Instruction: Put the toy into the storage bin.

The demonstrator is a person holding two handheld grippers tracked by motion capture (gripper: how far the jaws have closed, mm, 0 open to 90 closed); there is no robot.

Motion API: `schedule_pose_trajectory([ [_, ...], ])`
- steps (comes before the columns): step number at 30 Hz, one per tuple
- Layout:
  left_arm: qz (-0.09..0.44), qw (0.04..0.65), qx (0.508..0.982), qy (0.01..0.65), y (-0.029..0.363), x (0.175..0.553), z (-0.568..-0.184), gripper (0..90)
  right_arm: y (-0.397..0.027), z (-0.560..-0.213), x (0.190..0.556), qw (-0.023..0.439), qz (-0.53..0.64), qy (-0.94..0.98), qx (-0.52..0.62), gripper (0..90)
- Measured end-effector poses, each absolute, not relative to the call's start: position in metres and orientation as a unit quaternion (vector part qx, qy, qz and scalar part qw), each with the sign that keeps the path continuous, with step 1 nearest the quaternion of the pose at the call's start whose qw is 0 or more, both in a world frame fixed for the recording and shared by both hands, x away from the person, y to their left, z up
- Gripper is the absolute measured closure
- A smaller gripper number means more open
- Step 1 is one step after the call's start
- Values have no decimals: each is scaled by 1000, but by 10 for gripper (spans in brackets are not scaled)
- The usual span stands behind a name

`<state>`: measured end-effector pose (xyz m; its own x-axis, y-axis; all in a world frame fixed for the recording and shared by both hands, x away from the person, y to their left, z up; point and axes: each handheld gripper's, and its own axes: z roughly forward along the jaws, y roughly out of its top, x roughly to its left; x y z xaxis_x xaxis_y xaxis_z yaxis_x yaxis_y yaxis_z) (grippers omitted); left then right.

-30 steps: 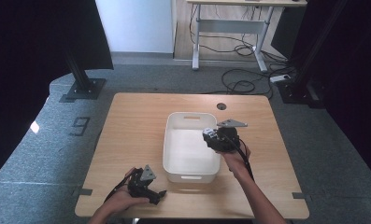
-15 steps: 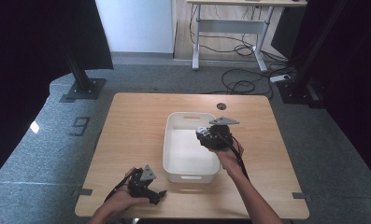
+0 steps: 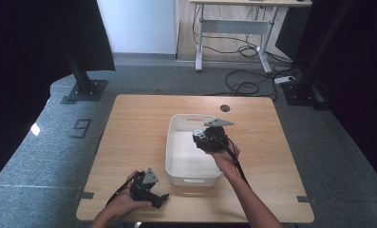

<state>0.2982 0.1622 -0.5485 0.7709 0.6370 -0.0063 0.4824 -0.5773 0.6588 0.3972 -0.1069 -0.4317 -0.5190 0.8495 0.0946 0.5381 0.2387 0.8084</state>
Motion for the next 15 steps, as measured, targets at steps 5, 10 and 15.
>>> schedule_pose_trajectory([
  [5, 116, 332, 880, 318, 162, 298, -548, 0, -102, -431, 398, 184, 416, 767, 452, 502],
  [10, 117, 332, 880, 319, 162, 298, -548, 0, -98, -428, 399, 185, 417, 768, 450, 502],
  [15, 117, 332, 880, 319, 162, 298, -548, 0, -93, -430, 400, 182, 413, 771, 449, 502],
])
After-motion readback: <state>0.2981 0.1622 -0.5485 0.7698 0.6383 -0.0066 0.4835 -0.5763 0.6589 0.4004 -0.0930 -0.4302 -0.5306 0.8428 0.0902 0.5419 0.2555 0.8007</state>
